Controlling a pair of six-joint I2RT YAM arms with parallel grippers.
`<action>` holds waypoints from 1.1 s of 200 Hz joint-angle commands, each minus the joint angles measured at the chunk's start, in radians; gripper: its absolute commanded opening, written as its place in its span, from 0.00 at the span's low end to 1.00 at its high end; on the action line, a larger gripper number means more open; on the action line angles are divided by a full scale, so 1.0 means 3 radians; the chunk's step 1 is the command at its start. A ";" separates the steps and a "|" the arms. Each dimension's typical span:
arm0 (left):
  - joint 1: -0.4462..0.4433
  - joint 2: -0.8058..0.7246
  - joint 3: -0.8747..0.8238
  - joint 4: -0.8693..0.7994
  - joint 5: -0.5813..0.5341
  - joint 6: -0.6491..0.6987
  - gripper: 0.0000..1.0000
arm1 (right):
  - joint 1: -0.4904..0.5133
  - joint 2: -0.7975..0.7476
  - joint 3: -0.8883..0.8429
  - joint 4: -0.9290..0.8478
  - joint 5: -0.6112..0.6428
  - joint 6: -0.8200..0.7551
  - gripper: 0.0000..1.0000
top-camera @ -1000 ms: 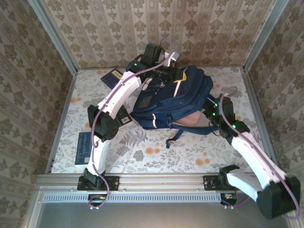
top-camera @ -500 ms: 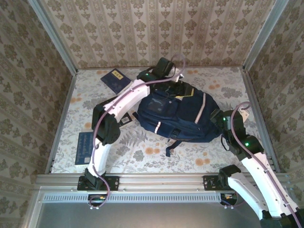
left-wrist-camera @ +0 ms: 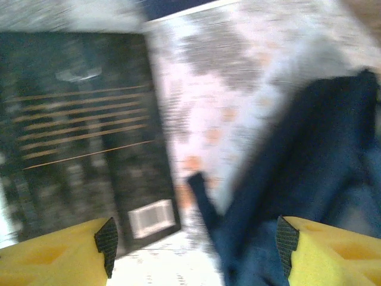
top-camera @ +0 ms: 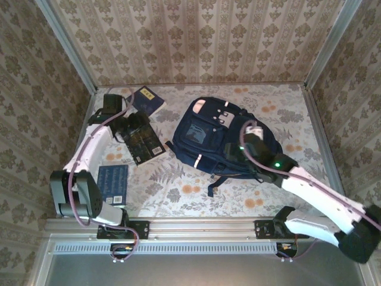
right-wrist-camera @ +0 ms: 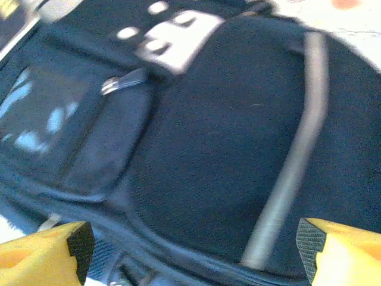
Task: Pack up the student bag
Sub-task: Close the student bag at the top-center of the table, then pick up the book from the middle-left of the table.
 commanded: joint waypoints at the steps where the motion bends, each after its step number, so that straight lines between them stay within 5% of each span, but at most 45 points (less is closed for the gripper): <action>1: 0.0235 0.0146 -0.0244 -0.0062 -0.0090 -0.0162 0.74 | 0.0217 0.0532 0.0414 0.0333 -0.0444 -0.0315 0.90; 54: 0.0533 0.0566 -0.0435 0.0532 0.0287 -0.0307 0.72 | 0.0513 0.2491 0.2309 0.0122 -0.1684 -0.0489 0.89; 129: 0.0727 0.0814 -0.0383 0.0615 0.0066 -0.0253 0.68 | 0.0477 0.4816 0.5174 -0.1056 -0.1435 -0.0268 0.88; 220: 0.0675 0.1263 -0.0383 0.1178 0.0892 -0.0552 0.65 | 0.0354 0.5622 0.5916 -0.1265 -0.1832 -0.0081 0.87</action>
